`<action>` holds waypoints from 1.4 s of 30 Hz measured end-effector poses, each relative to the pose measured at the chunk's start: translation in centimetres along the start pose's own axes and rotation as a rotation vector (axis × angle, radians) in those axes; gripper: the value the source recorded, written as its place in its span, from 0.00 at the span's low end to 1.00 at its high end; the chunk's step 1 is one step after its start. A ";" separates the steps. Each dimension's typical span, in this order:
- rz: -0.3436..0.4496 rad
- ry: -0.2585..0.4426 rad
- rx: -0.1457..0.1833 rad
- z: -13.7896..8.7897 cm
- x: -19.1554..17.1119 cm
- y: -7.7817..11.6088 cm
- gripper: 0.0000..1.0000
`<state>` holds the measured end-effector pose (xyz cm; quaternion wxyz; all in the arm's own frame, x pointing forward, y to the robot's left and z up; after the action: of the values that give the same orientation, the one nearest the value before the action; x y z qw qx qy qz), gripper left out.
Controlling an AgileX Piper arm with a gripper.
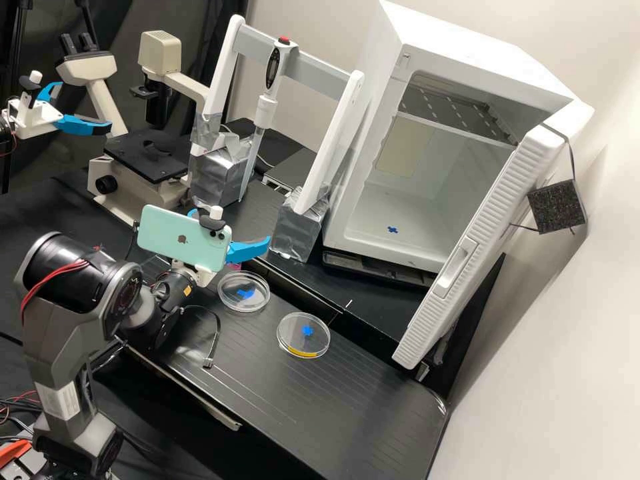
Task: Open the bottle
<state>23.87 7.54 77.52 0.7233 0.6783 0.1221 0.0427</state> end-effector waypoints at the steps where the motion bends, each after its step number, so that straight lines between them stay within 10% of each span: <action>1: -0.001 -0.001 0.000 0.0 0.0 0.0 0.00; 42: -0.013 -0.011 0.000 0.3 0.5 -0.4 0.00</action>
<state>24.36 7.29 77.09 0.7244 0.6775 0.1225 0.0343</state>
